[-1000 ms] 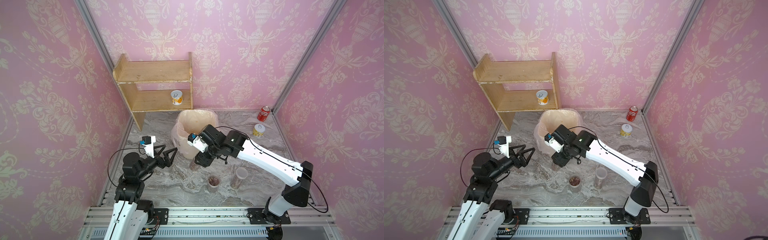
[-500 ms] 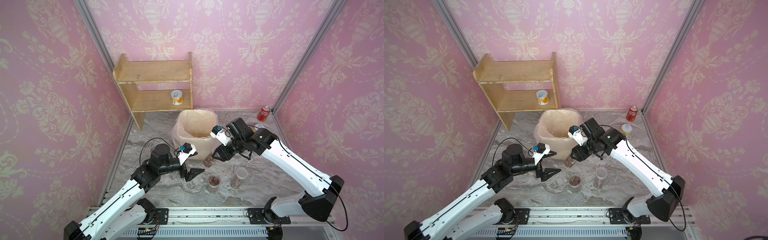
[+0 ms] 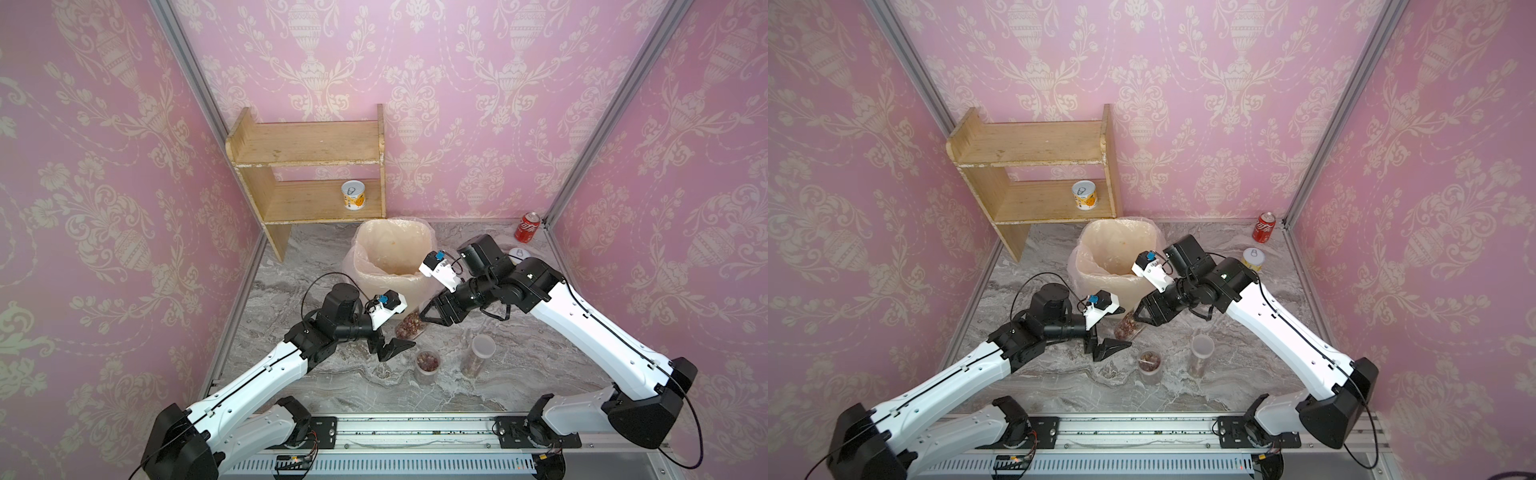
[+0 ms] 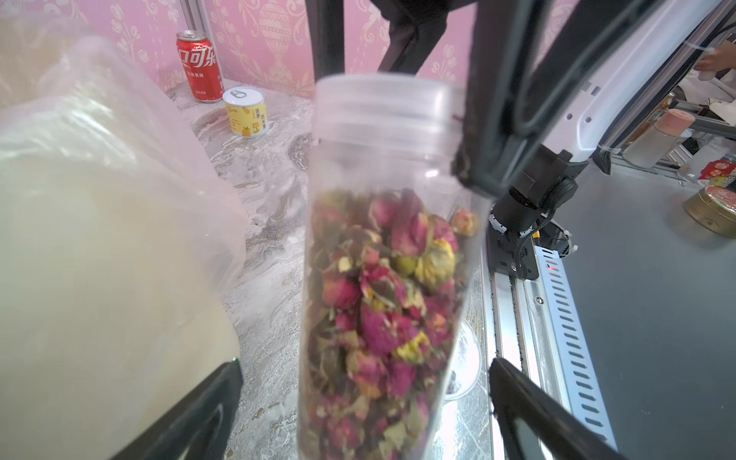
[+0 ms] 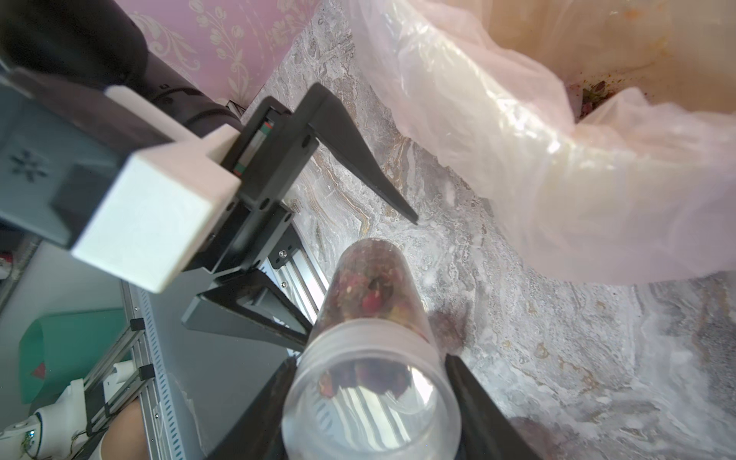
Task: Empty the moldy dried flower tea in the jars
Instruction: Pick up the jar from the center of the board.
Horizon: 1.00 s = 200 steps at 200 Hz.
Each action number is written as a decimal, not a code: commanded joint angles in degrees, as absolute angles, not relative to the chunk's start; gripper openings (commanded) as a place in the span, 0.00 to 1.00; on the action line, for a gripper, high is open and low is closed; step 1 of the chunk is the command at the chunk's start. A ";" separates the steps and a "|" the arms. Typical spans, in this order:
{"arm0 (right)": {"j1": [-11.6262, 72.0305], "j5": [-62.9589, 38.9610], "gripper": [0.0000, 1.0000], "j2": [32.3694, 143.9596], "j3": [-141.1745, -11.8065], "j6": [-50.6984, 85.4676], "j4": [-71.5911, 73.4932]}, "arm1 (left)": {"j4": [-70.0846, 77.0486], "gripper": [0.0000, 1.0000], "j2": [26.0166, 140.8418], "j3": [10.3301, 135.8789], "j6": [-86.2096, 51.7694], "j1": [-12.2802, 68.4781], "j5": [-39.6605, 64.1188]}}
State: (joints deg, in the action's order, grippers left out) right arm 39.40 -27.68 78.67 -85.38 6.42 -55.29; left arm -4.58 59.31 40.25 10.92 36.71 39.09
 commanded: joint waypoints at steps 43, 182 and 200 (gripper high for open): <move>41.05 -31.27 0.41 81.02 -86.28 9.14 -51.86 | 2.64 0.96 60.88 39.63 10.44 37.66 42.49; 41.22 -31.42 0.40 81.30 -87.54 9.49 -51.47 | 1.35 0.66 62.41 38.50 11.35 37.89 43.92; 41.21 -31.32 0.40 81.33 -87.45 9.49 -51.42 | 1.66 0.62 61.97 38.23 11.59 37.88 43.38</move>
State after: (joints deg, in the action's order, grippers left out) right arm 41.01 -30.24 81.19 -85.67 8.91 -52.56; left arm 1.67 62.37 39.22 10.68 37.36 42.15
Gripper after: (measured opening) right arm 0.568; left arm 0.643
